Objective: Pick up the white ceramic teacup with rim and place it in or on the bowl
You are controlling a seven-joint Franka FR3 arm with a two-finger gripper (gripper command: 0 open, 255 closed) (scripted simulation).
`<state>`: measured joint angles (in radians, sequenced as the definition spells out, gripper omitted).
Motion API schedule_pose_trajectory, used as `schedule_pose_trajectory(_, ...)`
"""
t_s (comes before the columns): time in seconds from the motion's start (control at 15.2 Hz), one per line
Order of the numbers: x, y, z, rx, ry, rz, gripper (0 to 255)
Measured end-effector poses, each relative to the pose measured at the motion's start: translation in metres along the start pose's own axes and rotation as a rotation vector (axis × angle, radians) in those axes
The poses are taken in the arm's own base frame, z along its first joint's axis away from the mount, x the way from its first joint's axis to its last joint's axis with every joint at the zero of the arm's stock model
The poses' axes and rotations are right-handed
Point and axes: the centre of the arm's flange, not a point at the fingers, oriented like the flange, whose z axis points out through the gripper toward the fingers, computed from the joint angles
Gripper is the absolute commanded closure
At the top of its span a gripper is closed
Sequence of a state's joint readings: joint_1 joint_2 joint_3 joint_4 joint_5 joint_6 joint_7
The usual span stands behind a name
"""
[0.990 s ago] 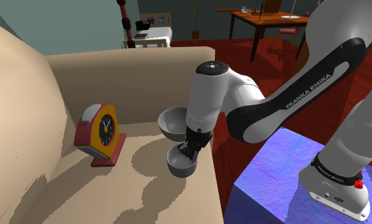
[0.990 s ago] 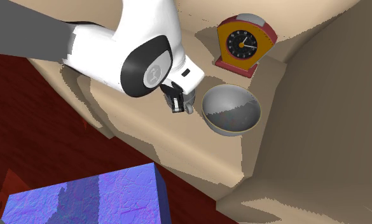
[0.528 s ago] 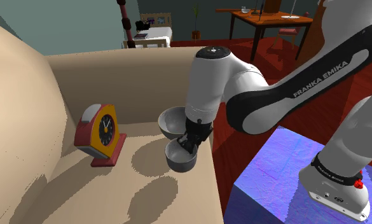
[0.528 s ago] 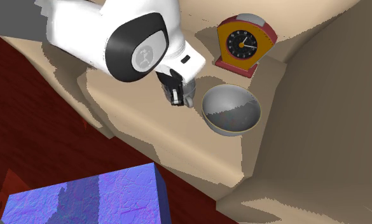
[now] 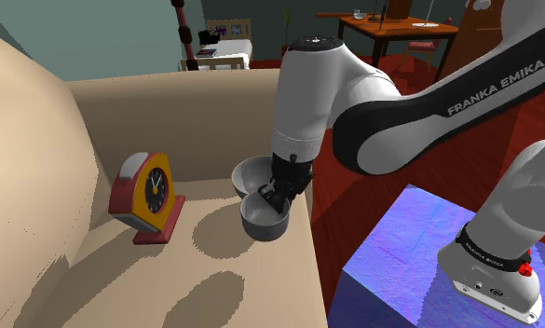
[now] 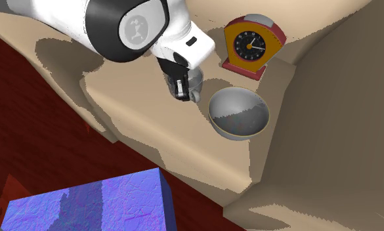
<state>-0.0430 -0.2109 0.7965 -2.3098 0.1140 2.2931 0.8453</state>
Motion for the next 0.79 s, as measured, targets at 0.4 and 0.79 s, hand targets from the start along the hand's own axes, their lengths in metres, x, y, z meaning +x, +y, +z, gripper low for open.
schedule_pose_trajectory(0.4, 0.005, -0.002, -0.032, 0.000, 0.000, 0.000, 255)
schedule_pose_trajectory(0.79, 0.010, -0.005, -0.063, 0.000, 0.000, 0.000, 255)
